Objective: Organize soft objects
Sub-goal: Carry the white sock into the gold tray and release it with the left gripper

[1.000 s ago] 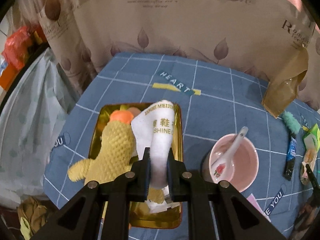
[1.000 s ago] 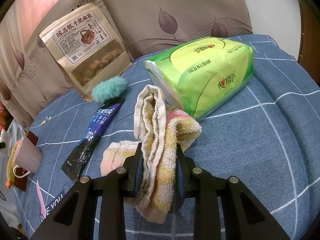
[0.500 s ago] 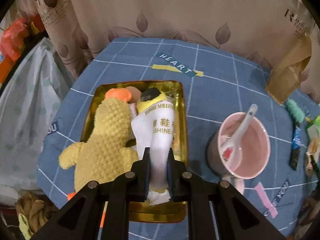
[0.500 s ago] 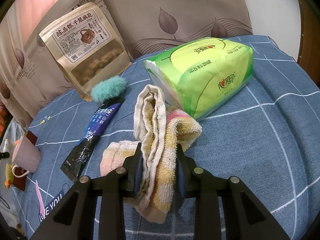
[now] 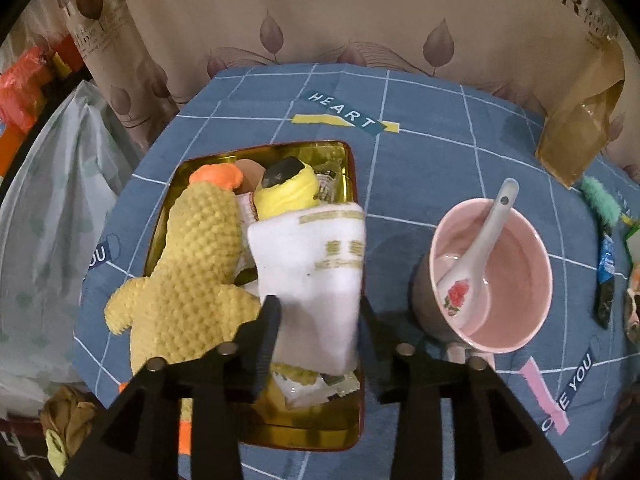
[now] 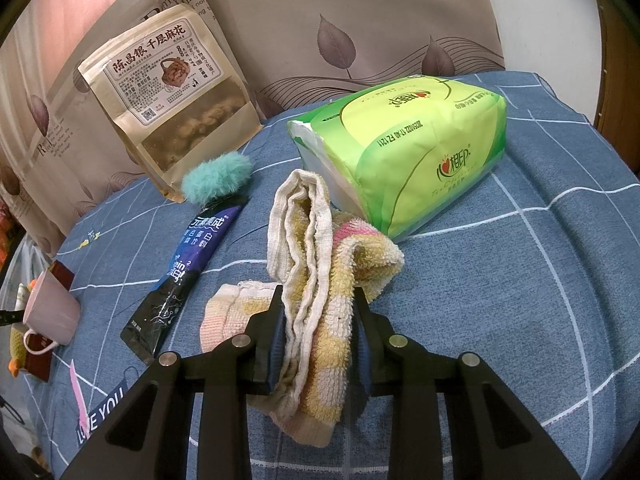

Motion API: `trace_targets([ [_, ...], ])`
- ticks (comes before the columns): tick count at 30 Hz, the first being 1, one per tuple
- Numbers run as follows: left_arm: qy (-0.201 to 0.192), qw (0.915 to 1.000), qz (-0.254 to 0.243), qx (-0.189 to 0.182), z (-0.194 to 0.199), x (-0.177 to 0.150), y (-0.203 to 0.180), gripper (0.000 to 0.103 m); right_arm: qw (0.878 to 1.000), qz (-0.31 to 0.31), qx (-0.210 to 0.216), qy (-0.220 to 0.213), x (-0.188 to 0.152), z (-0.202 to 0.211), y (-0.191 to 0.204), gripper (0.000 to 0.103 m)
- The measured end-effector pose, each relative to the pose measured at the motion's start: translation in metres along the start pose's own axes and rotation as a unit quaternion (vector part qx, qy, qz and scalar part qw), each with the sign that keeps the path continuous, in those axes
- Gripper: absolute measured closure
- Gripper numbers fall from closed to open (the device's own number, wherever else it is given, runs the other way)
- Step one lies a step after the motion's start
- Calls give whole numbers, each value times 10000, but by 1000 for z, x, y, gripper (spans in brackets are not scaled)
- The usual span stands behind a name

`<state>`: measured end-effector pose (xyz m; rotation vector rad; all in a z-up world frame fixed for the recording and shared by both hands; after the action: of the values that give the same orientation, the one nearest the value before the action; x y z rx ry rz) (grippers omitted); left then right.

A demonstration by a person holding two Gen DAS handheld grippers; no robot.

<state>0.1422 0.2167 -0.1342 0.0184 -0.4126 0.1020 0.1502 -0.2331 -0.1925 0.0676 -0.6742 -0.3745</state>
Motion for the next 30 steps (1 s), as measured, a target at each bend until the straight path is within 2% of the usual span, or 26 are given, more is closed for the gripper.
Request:
trace_targets([
  [5,-139,9999,69,-37,11,0,4,51,10000,-1,-72,-8,0,0,-1,76],
  [19,-73,9999,2,-116,14,-12,-1,50,9999,8,-152,-17,0,0,0,75],
  [30,-128,9996,181,-163,26,-23,13,50,9997,47,-248,-32,-1,-1,1,75],
])
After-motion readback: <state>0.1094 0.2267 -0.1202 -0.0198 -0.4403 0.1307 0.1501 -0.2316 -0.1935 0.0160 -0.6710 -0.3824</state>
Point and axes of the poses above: each gripper's, at about its wrist camera, not at the fingertips, and z roughly against the way its jaws point, y to its left, x to its top, the point moved 9 cm from there along -z, roughly the way its jaws point, and after that the axes turned 7 degrees about -x, right-handed, at the moved point
